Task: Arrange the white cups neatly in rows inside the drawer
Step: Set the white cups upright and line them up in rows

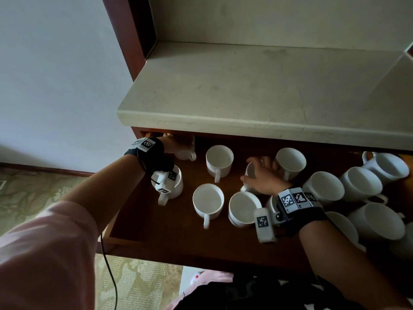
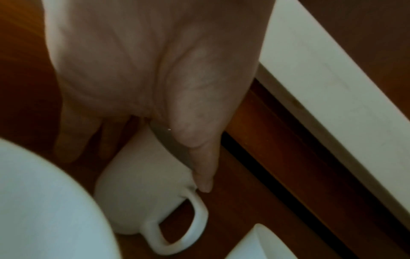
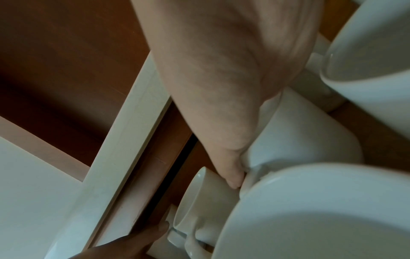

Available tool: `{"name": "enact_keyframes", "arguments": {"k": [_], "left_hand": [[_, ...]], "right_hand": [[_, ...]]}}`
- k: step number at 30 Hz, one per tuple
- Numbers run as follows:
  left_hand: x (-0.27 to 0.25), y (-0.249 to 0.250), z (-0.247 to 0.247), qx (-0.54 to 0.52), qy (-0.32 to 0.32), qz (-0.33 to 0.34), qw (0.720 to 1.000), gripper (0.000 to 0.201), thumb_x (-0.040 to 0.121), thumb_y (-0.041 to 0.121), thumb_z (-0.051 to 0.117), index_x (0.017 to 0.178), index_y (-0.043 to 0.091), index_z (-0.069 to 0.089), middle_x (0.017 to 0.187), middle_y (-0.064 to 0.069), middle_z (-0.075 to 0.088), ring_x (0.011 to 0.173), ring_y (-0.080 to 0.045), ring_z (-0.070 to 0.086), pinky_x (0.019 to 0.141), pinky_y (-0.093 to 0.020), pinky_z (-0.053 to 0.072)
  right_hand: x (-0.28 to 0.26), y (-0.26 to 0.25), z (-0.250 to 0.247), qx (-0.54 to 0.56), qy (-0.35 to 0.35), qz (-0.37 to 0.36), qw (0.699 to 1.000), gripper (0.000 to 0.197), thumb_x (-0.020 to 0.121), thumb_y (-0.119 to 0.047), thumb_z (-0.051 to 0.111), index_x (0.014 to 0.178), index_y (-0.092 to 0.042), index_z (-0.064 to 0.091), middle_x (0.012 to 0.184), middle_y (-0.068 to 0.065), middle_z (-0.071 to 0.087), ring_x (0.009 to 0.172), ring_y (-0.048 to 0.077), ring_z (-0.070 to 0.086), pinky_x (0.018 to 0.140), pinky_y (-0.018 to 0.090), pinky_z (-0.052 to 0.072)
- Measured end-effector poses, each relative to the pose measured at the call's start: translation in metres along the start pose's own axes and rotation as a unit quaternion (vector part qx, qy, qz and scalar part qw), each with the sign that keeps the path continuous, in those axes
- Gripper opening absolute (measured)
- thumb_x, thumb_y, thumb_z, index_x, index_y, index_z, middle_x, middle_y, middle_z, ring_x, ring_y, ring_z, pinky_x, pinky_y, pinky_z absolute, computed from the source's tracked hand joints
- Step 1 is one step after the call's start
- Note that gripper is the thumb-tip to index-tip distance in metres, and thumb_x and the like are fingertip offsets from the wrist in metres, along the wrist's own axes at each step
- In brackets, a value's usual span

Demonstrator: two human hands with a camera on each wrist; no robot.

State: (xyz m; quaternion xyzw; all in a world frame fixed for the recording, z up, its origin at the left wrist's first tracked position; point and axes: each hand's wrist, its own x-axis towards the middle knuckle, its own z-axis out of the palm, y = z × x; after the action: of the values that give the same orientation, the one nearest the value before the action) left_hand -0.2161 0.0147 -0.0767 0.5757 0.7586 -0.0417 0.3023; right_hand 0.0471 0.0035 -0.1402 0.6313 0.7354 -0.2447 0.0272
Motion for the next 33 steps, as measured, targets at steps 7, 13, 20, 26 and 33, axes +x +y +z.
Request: {"name": "enact_keyframes", "arguments": {"k": [7, 13, 20, 26, 33], "left_hand": [[0.01, -0.021, -0.006, -0.029, 0.0, 0.055, 0.998, 0.049, 0.095, 0.026, 0.055, 0.14, 0.011, 0.042, 0.147, -0.011, 0.039, 0.136, -0.026, 0.034, 0.106, -0.031, 0.028], [0.026, -0.05, -0.001, -0.043, 0.018, 0.029, 0.998, 0.094, 0.058, 0.076, 0.068, 0.14, 0.045, 0.035, 0.151, 0.005, 0.033, 0.14, -0.021, 0.028, 0.115, -0.044, 0.023], [0.018, -0.052, -0.005, -0.08, 0.016, 0.033, 0.996, 0.072, 0.074, 0.048, 0.075, 0.138, 0.033, 0.045, 0.14, -0.001, 0.048, 0.13, -0.023, 0.041, 0.111, -0.041, 0.033], [0.019, -0.055, -0.005, -0.081, 0.018, 0.045, 0.996, 0.073, 0.072, 0.054, 0.074, 0.136, 0.038, 0.045, 0.139, 0.003, 0.048, 0.131, -0.023, 0.04, 0.111, -0.043, 0.031], [0.016, -0.052, -0.008, -0.04, 0.024, 0.062, 0.997, 0.072, 0.076, 0.051, 0.071, 0.139, 0.034, 0.042, 0.144, 0.0, 0.043, 0.134, -0.024, 0.035, 0.111, -0.039, 0.026]], "right_hand": [[0.0, -0.001, 0.0, 0.005, -0.001, -0.002, 1.0, 0.062, 0.087, -0.05, 0.056, 0.139, -0.031, 0.029, 0.143, 0.006, 0.019, 0.134, 0.033, 0.017, 0.111, 0.046, 0.019], [0.0, 0.001, 0.0, 0.007, -0.003, -0.007, 1.0, 0.061, 0.086, -0.05, 0.056, 0.138, -0.031, 0.029, 0.142, 0.006, 0.019, 0.134, 0.033, 0.017, 0.111, 0.046, 0.02], [0.0, 0.001, 0.0, 0.01, -0.008, -0.006, 1.0, 0.061, 0.087, -0.049, 0.056, 0.138, -0.031, 0.029, 0.142, 0.006, 0.019, 0.133, 0.033, 0.017, 0.111, 0.046, 0.021], [0.001, 0.001, 0.0, 0.013, -0.01, -0.006, 1.0, 0.06, 0.086, -0.049, 0.056, 0.137, -0.031, 0.029, 0.142, 0.006, 0.018, 0.134, 0.033, 0.017, 0.111, 0.046, 0.021], [0.0, 0.0, -0.001, 0.018, -0.009, -0.004, 1.0, 0.061, 0.087, -0.047, 0.057, 0.138, -0.03, 0.028, 0.142, 0.007, 0.018, 0.134, 0.033, 0.015, 0.111, 0.044, 0.021]]}}
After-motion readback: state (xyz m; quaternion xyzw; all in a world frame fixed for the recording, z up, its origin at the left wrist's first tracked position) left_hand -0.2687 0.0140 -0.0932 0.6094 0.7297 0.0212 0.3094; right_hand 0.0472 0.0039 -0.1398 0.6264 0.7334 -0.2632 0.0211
